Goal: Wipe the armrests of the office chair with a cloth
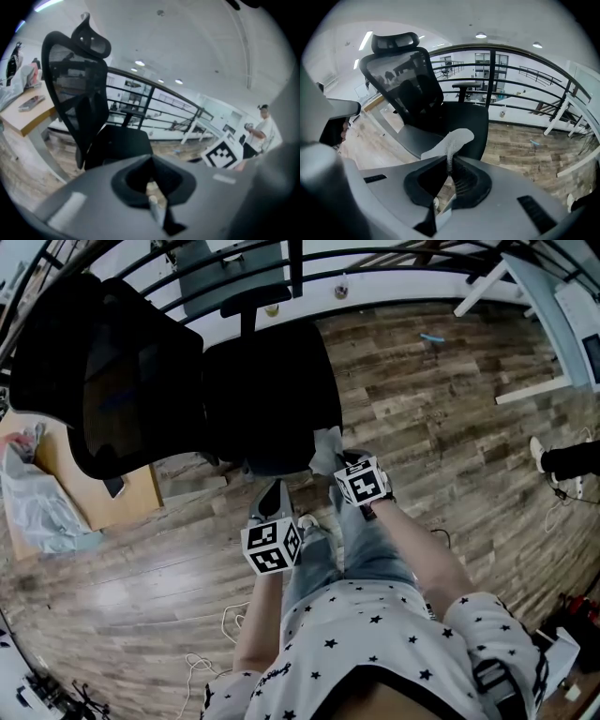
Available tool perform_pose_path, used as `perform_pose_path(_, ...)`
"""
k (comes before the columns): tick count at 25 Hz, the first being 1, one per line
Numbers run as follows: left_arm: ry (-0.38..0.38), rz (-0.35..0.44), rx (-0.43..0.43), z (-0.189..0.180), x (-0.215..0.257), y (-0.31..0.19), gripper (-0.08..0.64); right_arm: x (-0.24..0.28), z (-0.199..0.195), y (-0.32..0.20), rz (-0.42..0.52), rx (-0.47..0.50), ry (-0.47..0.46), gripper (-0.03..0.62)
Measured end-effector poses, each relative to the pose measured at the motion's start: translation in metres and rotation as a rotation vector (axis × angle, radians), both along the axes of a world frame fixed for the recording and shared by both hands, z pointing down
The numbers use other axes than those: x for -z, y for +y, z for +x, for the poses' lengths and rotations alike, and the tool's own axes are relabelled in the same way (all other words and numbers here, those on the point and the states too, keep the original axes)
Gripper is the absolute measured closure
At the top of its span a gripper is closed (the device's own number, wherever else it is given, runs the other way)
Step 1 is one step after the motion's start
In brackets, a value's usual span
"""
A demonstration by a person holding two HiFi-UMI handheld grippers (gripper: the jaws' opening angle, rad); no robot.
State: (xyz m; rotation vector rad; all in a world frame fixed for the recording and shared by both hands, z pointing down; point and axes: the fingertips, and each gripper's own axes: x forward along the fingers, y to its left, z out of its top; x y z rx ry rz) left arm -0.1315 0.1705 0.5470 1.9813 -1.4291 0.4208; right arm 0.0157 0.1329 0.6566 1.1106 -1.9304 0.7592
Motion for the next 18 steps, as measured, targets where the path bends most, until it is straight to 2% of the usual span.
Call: perform_pose_path(18, -0.012, 0.060, -0.028, -0.029, 0.027, 0.033, 0.555, 0.073, -0.022, 0.033, 0.147, -0.066, -0.089, 0.565)
